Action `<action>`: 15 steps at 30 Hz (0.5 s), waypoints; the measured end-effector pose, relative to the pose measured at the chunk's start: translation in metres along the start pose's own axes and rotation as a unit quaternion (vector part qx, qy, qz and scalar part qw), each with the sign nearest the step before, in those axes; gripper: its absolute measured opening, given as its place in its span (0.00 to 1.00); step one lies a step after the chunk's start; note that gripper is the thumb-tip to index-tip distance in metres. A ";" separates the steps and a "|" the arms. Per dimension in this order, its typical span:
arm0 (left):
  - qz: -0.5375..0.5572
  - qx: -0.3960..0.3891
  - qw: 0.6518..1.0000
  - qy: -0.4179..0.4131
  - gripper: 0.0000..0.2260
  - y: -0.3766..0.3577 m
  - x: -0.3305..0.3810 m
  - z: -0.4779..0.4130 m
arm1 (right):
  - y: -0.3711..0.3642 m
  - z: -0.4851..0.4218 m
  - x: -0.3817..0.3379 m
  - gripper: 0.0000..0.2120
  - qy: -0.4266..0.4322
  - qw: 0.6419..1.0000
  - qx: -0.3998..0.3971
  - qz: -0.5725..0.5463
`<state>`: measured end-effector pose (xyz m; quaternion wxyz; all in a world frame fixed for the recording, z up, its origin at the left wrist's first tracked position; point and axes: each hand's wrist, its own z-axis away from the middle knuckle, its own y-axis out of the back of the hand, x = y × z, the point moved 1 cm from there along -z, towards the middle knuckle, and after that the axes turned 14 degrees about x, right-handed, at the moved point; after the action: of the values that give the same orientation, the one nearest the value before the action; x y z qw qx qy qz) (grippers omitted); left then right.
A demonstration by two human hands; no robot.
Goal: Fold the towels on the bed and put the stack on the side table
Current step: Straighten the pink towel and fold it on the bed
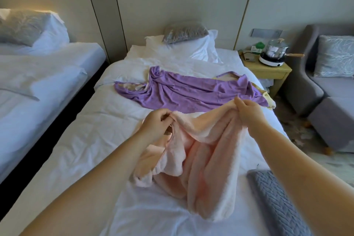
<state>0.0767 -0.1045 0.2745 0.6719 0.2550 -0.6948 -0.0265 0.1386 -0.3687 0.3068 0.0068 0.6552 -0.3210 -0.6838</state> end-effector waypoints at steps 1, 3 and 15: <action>0.017 0.006 1.000 -0.007 0.06 0.007 0.019 -0.004 | -0.001 0.002 0.001 0.17 0.005 1.000 -0.012 0.021; 0.057 0.004 0.998 -0.012 0.05 0.016 0.055 -0.010 | -0.003 0.010 -0.005 0.15 0.035 0.996 -0.047 0.061; 0.093 0.049 0.986 -0.129 0.05 0.041 0.180 -0.016 | 0.004 0.068 -0.106 0.09 0.264 0.944 -0.135 -0.145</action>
<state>0.0845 -0.1341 0.4573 0.5632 0.2167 -0.7965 0.0374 0.0907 -0.2968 0.3982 0.0801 0.8449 -0.1137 -0.5165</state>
